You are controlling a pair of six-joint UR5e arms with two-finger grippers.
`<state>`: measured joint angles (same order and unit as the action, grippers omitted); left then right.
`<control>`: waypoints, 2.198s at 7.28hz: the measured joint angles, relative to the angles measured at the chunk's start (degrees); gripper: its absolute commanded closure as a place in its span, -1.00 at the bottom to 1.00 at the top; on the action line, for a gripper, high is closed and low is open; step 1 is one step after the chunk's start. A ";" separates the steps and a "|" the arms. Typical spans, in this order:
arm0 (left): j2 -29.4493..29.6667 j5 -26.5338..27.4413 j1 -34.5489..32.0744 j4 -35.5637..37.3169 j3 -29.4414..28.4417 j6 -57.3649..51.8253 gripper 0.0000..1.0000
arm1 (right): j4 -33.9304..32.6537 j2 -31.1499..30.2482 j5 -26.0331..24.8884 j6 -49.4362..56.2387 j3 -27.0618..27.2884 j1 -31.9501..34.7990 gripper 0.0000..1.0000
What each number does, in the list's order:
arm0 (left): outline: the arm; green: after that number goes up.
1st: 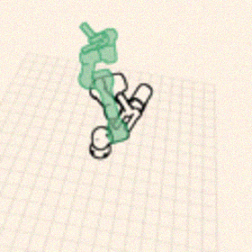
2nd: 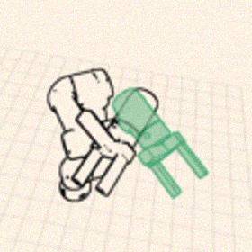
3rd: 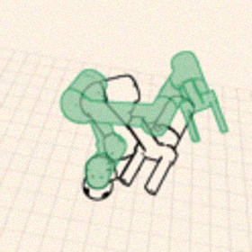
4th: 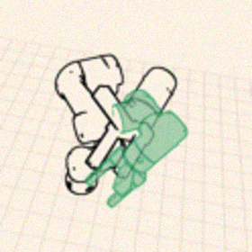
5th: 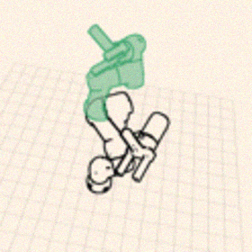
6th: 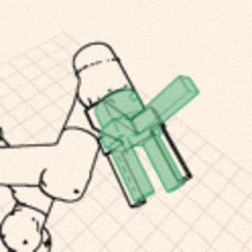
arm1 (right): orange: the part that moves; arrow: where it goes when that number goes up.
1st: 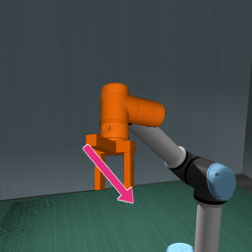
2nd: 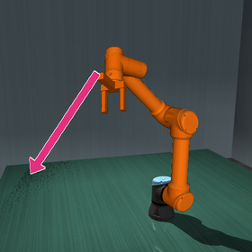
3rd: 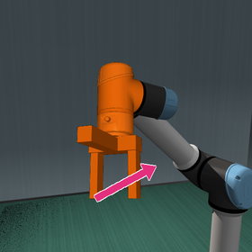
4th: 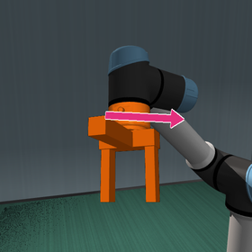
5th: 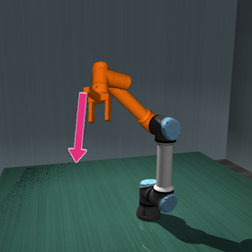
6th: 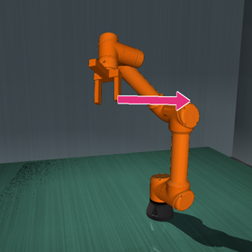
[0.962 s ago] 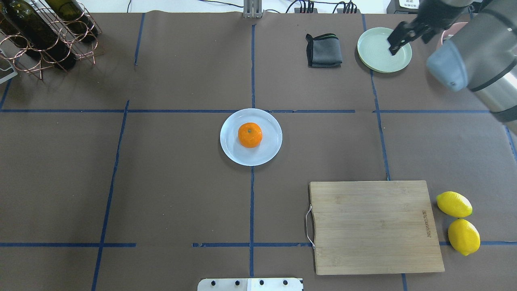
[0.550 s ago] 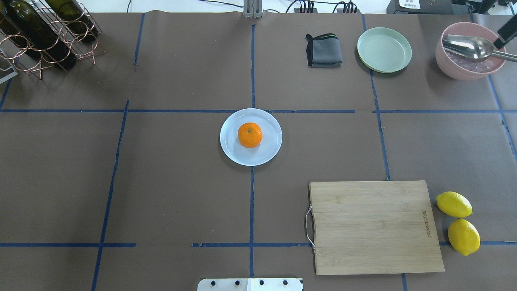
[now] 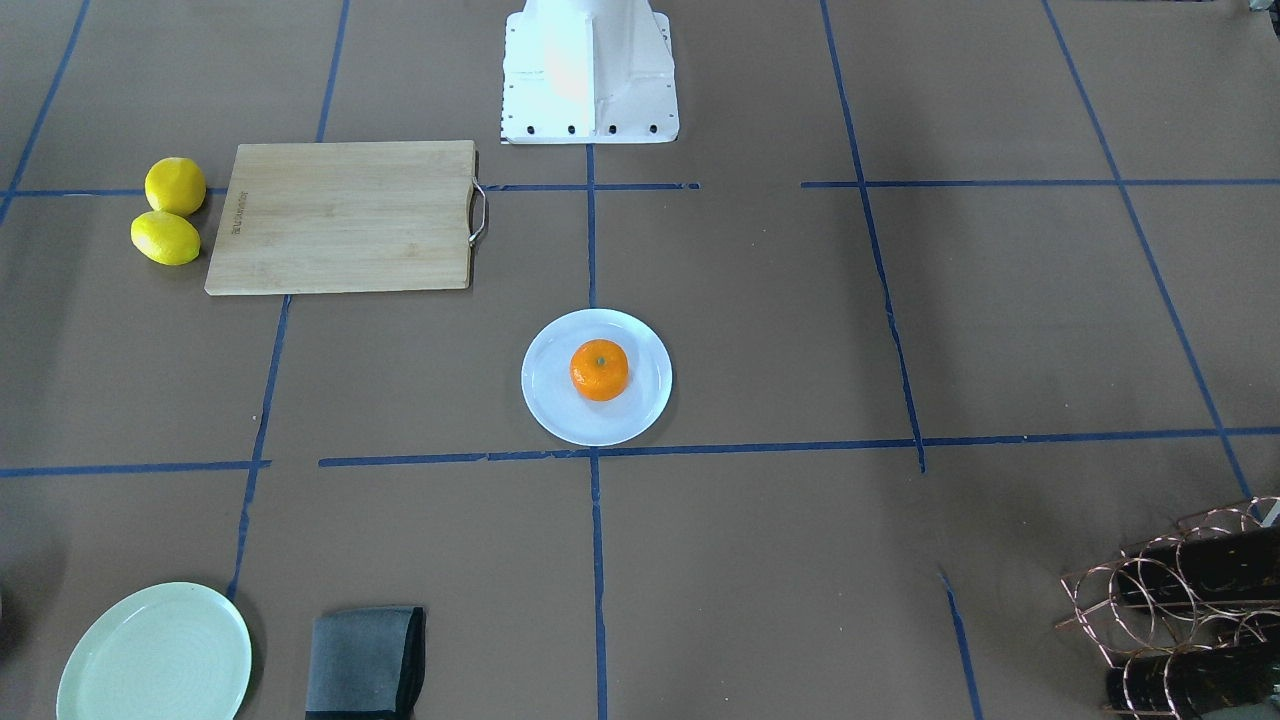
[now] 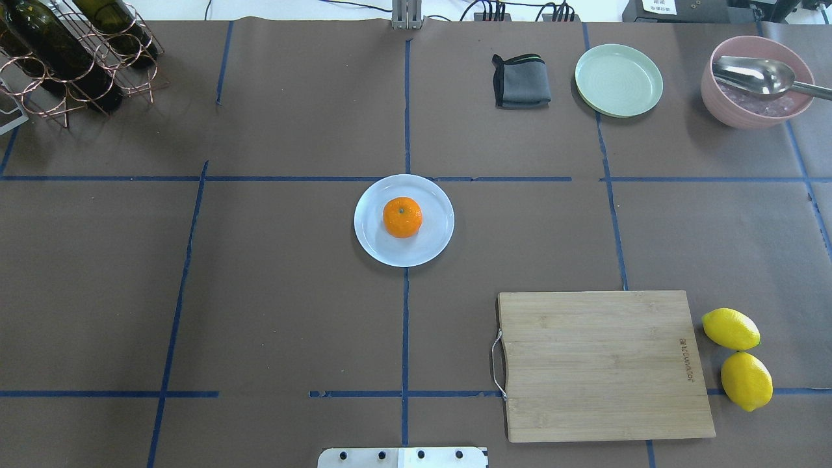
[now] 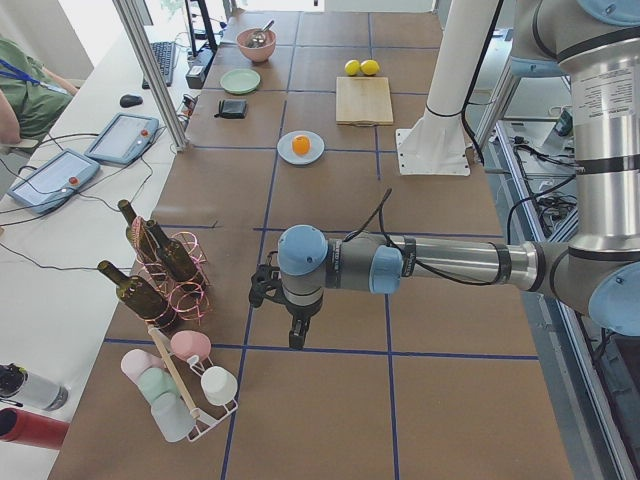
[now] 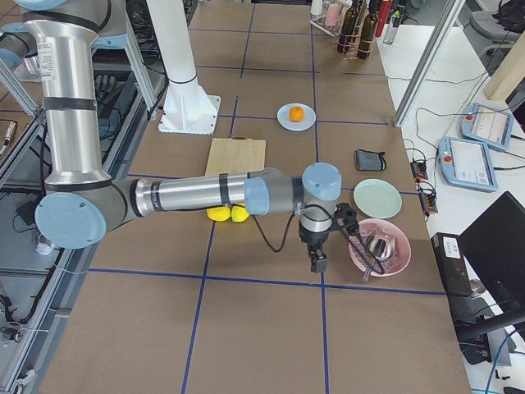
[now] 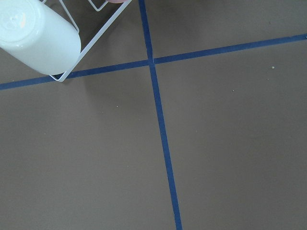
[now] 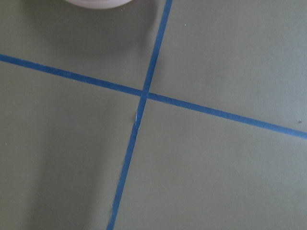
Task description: Pick orange to plate
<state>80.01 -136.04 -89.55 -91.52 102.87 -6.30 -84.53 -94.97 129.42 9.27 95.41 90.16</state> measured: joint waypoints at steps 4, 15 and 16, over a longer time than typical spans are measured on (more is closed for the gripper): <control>-1.34 0.01 -0.13 -0.07 0.28 -0.28 -1.00 | -5.25 -1.64 3.19 0.05 2.47 0.24 -1.00; -3.13 0.39 -0.39 -0.06 1.10 -0.28 -1.00 | -8.17 -2.68 0.99 0.44 4.29 -2.07 -1.00; -3.16 0.41 -0.41 -0.06 1.19 -0.26 -1.00 | -8.09 -2.78 1.05 0.42 4.29 -2.08 -1.00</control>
<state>76.85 -135.63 -89.97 -91.58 104.05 -6.56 -92.62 -97.75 130.47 9.69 99.70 88.09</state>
